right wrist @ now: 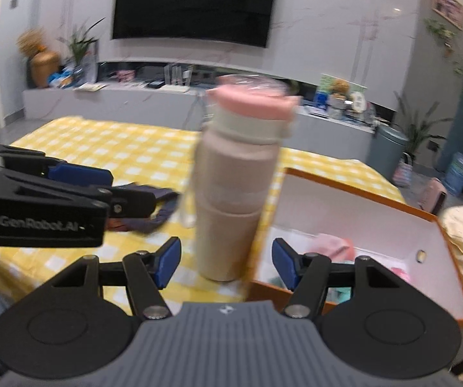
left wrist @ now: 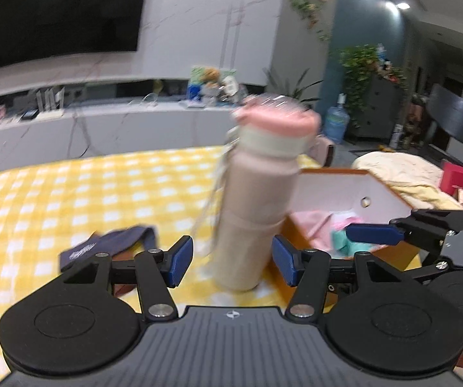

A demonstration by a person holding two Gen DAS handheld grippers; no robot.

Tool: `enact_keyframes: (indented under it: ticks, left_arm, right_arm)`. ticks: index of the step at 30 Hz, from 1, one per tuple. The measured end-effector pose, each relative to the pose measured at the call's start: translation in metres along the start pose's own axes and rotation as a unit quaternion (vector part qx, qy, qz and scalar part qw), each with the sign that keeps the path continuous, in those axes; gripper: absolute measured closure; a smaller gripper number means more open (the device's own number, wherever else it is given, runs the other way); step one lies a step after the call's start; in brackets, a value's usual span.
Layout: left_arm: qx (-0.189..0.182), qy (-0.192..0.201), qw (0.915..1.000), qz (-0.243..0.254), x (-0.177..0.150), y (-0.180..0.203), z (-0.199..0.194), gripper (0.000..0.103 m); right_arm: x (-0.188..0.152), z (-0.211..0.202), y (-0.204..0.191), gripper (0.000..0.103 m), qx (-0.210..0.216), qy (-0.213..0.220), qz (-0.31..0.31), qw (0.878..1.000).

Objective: Organize soft objects
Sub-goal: 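Move both open tools back toward the navy hoodie on the bed, then lower the right tool onto the navy CEFATU-S cloth and grasp its strap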

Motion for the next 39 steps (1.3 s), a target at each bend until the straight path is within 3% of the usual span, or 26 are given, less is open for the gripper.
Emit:
enact_keyframes:
  ticks: [9, 18, 22, 29, 31, 39]
  left_arm:
    - [0.05, -0.039, 0.997, -0.045, -0.029, -0.066, -0.003, 0.037]
    - [0.124, -0.066, 0.9877, -0.068, -0.045, -0.121, 0.008, 0.041]
    - [0.113, -0.084, 0.9836, -0.112, -0.053, -0.141, 0.017, 0.045]
    - [0.112, -0.107, 0.978, -0.139, -0.061, -0.163, 0.03, 0.051]
    - [0.112, -0.108, 0.9773, -0.144, -0.062, -0.165, 0.033, 0.057]
    - [0.108, -0.116, 0.9762, -0.148, -0.063, -0.17, 0.046, 0.06]
  right_arm:
    - [0.006, 0.043, -0.06, 0.045, 0.027, -0.014, -0.076, 0.997]
    - [0.012, 0.098, -0.09, 0.052, 0.035, -0.036, -0.098, 0.994]
    - [0.016, 0.12, -0.098, 0.052, 0.041, -0.044, -0.104, 0.993]
    - [0.022, 0.155, -0.107, 0.058, 0.049, -0.055, -0.104, 0.992]
    - [0.022, 0.166, -0.11, 0.058, 0.055, -0.061, -0.101, 0.991]
    - [0.018, 0.201, -0.115, 0.064, 0.072, -0.086, -0.089, 0.99]
Point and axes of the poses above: each gripper's, at about its wrist camera, not at the fingertips, and z roughly the way its jaws point, y to its right, x to its top, the point moved 8 cm from there along z, roughly the way its jaws point, and after that the axes turned 2 degrees about -z, right-handed, at the moved point
